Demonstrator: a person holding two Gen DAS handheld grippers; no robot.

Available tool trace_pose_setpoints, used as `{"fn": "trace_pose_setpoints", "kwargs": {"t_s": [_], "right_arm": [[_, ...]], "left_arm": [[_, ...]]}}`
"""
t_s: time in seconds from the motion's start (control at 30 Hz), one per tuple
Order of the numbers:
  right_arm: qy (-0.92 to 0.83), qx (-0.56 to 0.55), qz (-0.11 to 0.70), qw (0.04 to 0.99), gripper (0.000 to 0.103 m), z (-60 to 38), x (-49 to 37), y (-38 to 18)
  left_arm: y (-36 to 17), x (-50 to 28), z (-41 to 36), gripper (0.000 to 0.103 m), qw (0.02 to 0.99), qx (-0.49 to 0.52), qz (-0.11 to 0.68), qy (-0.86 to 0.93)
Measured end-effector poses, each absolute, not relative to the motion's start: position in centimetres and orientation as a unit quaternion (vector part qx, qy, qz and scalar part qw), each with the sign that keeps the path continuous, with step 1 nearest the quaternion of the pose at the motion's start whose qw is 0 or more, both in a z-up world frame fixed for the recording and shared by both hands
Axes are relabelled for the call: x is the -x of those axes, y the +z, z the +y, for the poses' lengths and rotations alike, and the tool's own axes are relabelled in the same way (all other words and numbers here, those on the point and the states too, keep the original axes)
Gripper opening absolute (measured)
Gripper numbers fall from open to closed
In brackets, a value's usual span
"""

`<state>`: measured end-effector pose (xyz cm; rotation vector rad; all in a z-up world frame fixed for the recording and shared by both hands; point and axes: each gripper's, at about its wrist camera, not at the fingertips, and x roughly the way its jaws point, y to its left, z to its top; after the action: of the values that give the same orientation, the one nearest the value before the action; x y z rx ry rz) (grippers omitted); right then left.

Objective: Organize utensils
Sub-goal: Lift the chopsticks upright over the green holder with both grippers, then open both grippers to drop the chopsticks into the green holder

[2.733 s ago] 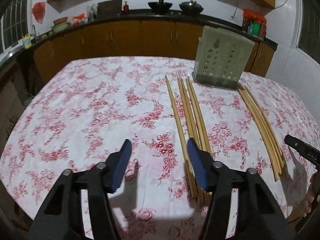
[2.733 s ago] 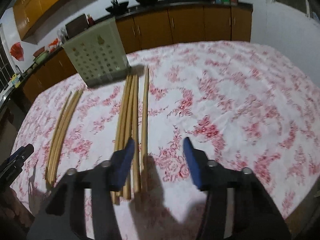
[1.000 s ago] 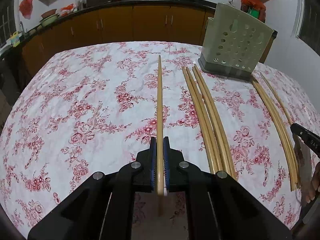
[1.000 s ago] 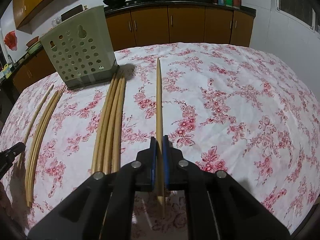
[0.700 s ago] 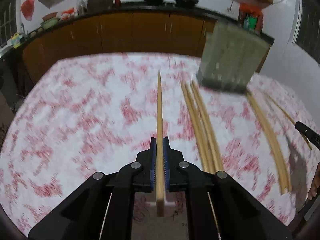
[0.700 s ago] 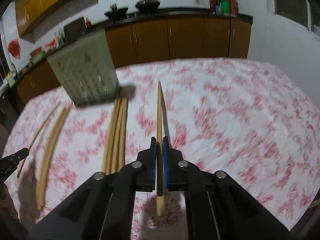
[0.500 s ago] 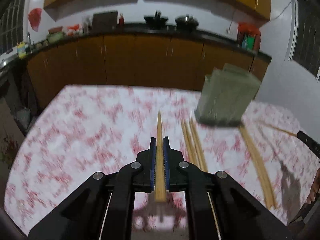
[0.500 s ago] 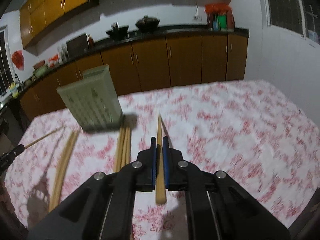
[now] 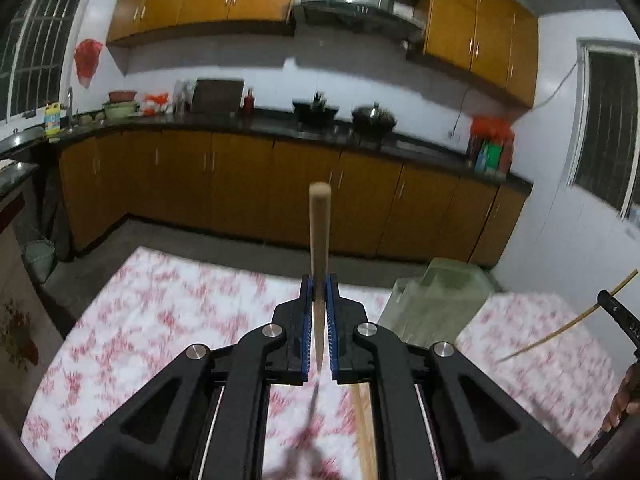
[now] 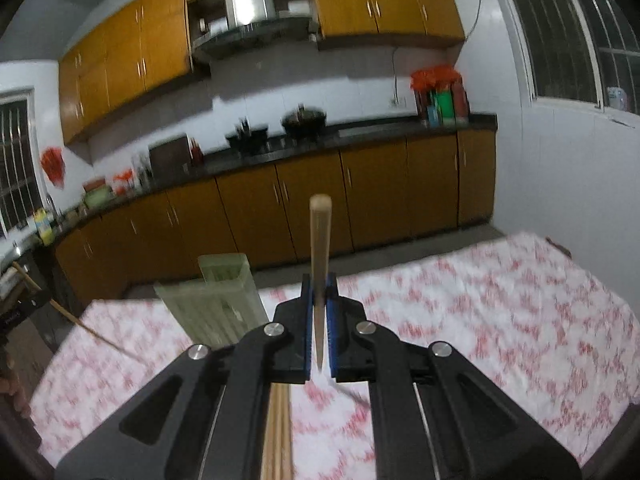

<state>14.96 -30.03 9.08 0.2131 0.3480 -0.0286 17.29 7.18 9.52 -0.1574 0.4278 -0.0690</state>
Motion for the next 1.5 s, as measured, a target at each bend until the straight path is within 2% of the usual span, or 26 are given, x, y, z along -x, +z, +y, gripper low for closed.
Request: {"fn": "trace_pose_setpoints", "kwargs": {"t_s": [0.23, 0.5, 0.93, 1.07, 1.13, 1.2, 1.37, 1.5], "right_arm": [[0.032, -0.131, 0.107, 0.985, 0.008, -29.2, -15.7, 14.5], [0.073, -0.111, 0.090, 0.987, 0.008, -25.9, -18.7, 15.8], [0.067, -0.095, 0.166, 0.979, 0.008, -24.1, -24.0, 11.7], [0.069, -0.095, 0.169, 0.979, 0.011, -23.9, -23.9, 11.3], [0.068, -0.094, 0.167, 0.979, 0.017, -23.9, -23.6, 11.3], [0.067, -0.095, 0.162, 0.980, 0.022, -24.3, -23.2, 11.5], [0.059, -0.100, 0.144, 0.983, 0.031, -25.4, -21.2, 12.3], [0.037, -0.107, 0.149, 0.982, 0.034, -27.0, -19.3, 11.9]], "left_arm": [[15.3, -17.5, 5.3, 0.007, 0.986, 0.088, 0.129, -0.060], [16.4, -19.1, 2.0, 0.007, 0.984, 0.107, 0.089, -0.109], [11.3, -23.7, -0.7, 0.008, 0.969, 0.116, 0.172, -0.136], [10.7, -23.9, -0.6, 0.008, 0.965, 0.121, 0.188, -0.139], [10.8, -23.8, -0.6, 0.008, 0.965, 0.119, 0.188, -0.140], [10.9, -23.5, -0.4, 0.012, 0.965, 0.120, 0.184, -0.141], [11.5, -22.5, 0.0, 0.034, 0.969, 0.119, 0.167, -0.135], [12.3, -21.0, 0.9, 0.036, 0.972, 0.128, 0.149, -0.131]]}}
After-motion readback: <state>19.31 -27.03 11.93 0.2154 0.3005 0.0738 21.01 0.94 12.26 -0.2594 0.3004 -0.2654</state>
